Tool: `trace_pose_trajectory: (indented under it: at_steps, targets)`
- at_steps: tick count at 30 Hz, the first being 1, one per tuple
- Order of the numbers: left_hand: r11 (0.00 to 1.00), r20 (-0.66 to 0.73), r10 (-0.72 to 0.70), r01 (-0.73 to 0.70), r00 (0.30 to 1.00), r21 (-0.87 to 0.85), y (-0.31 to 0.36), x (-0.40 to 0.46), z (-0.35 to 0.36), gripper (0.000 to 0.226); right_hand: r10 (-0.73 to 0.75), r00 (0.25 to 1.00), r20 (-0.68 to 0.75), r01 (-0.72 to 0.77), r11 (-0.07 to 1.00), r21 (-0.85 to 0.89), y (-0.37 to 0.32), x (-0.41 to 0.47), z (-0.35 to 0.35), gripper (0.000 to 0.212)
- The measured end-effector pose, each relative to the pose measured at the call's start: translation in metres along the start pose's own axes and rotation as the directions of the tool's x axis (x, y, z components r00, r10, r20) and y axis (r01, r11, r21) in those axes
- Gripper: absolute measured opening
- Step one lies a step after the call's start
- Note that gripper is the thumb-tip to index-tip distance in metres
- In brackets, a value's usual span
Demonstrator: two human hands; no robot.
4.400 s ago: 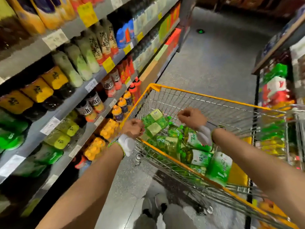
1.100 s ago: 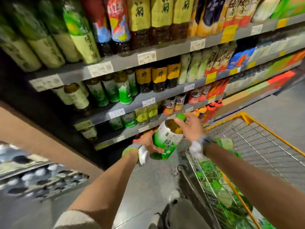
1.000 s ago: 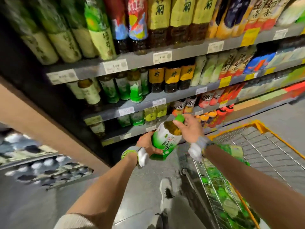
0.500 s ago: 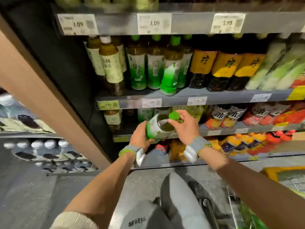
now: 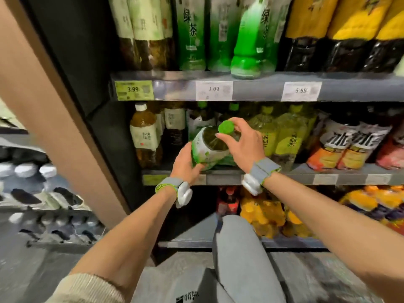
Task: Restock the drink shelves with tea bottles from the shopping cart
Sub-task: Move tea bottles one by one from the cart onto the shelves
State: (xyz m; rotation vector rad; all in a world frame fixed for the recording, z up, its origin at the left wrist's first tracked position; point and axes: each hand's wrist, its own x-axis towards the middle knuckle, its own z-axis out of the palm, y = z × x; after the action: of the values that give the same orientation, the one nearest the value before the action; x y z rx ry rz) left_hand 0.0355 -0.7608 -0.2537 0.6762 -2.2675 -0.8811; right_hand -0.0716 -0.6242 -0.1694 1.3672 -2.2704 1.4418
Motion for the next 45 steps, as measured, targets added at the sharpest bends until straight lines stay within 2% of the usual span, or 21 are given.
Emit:
trace_pose_trajectory:
  at_steps: [4,9,15,17,20,23,31,40,45]
  targets:
    - [1.0,0.003,-0.006,0.006,1.0,-0.016,-0.019,0.006,0.003,0.058,-0.095,0.994,-0.059,0.094,0.995,-0.014,0.005,0.007,0.018,0.038]
    - [0.995,0.03,-0.067,0.069,0.997,-0.075,-0.025,0.011,0.0,0.049,-0.17,0.984,-0.06,0.165,0.983,-0.082,-0.002,0.025,0.036,0.04]
    - [0.997,0.038,-0.061,0.063,0.997,-0.054,-0.025,0.013,0.002,0.056,-0.191,0.98,0.046,0.196,0.935,-0.295,0.002,0.041,0.044,0.044]
    - [0.994,0.046,-0.093,0.096,0.995,-0.06,-0.025,0.015,0.005,0.058,-0.147,0.976,0.158,0.192,0.926,-0.325,0.005,0.046,0.043,0.055]
    - [0.985,0.061,-0.151,0.155,0.987,-0.079,-0.03,0.019,0.007,0.06,-0.111,0.927,0.36,0.229,0.924,-0.306,0.0,0.049,0.042,0.09]
    - [0.975,0.063,-0.199,0.204,0.978,-0.083,-0.04,0.02,0.01,0.072,-0.116,0.886,0.449,0.277,0.909,-0.312,-0.005,0.052,0.053,0.111]
    - [0.967,0.112,-0.253,0.256,0.961,-0.008,-0.051,0.038,0.015,0.093,-0.025,0.886,0.463,0.218,0.904,-0.368,0.011,0.077,0.058,0.111]
    - [0.952,0.08,-0.295,0.3,0.952,-0.056,-0.058,0.048,0.019,0.09,-0.084,0.876,0.476,0.236,0.934,-0.268,0.022,0.088,0.067,0.108]
    - [0.945,0.066,-0.321,0.324,0.945,-0.042,-0.055,0.055,0.021,0.086,-0.062,0.871,0.488,0.217,0.939,-0.267,0.024,0.093,0.071,0.108]
